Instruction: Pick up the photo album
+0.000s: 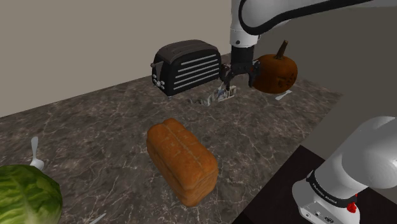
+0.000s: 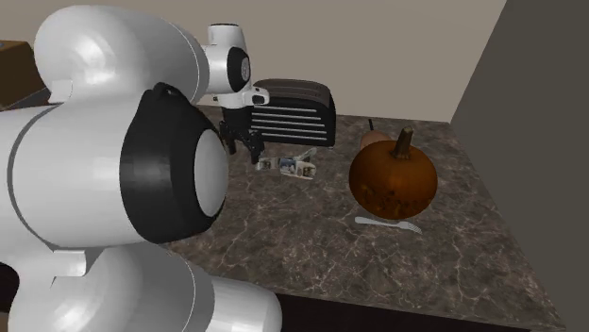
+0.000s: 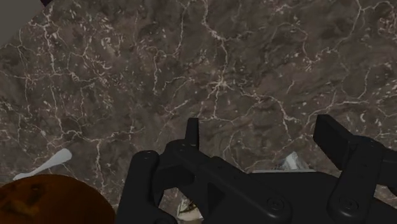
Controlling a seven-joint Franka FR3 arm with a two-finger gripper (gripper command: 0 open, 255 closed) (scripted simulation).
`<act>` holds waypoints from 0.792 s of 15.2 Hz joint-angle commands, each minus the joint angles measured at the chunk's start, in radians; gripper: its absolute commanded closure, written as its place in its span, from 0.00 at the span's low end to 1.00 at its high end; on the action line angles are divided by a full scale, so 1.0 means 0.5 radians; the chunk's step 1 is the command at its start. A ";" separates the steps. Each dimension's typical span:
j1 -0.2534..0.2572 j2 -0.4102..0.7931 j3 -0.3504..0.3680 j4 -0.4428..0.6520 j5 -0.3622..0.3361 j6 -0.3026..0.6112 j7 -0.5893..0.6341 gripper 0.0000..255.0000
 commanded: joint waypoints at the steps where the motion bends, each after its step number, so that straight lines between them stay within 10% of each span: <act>1: -0.028 0.156 0.040 0.102 -0.067 0.042 0.172 0.00; 12: -0.049 1.079 0.041 0.868 -0.513 0.037 1.011 0.00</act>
